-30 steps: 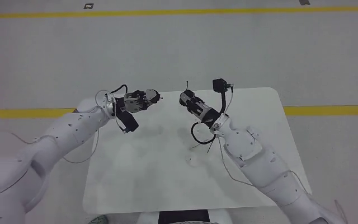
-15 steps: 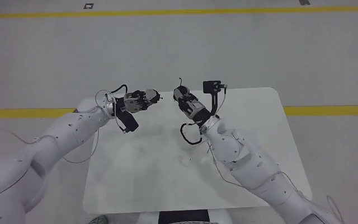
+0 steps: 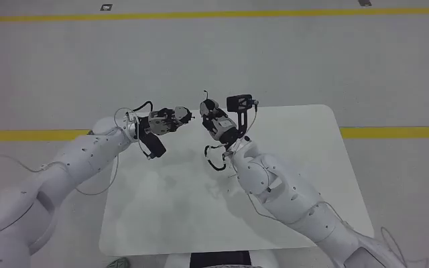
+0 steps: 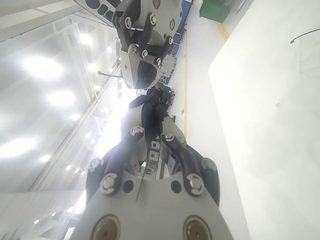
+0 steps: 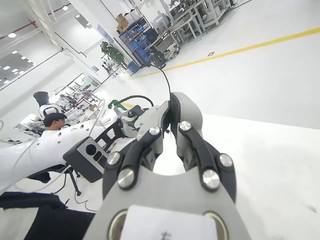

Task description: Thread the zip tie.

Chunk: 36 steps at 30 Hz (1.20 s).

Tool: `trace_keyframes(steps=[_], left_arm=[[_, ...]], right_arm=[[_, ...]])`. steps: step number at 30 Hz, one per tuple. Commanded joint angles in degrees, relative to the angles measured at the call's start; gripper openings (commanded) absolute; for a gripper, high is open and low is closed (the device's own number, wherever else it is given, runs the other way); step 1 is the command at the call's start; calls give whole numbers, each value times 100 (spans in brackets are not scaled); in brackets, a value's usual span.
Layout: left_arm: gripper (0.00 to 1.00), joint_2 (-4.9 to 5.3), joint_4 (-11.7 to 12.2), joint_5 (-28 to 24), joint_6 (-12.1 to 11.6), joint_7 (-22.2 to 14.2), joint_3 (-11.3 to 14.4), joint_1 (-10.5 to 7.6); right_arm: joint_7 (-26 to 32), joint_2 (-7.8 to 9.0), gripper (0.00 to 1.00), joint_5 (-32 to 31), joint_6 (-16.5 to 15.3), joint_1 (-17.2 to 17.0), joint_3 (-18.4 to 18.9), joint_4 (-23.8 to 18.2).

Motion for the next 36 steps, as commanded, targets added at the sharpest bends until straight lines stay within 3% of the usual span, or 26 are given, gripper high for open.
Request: trace_keyframes(steps=[1, 5, 12, 21, 36], left_arm=[[0, 0, 0, 0, 0, 0, 0, 0], [0, 0, 0, 0, 0, 0, 0, 0], [0, 10, -258, 0, 0, -286, 0, 112], [0, 17, -295, 0, 0, -335, 0, 164], [0, -177, -513, 0, 0, -523, 0, 245]], right_arm=[[1, 2, 0, 3, -4, -1, 2, -2], [1, 2, 0, 3, -4, -1, 2, -2], [8, 4, 0, -201, 10, -24, 18, 10], [99, 25, 0, -1260, 648, -248, 380, -104], [584, -16, 0, -1894, 759, -599, 756, -332]])
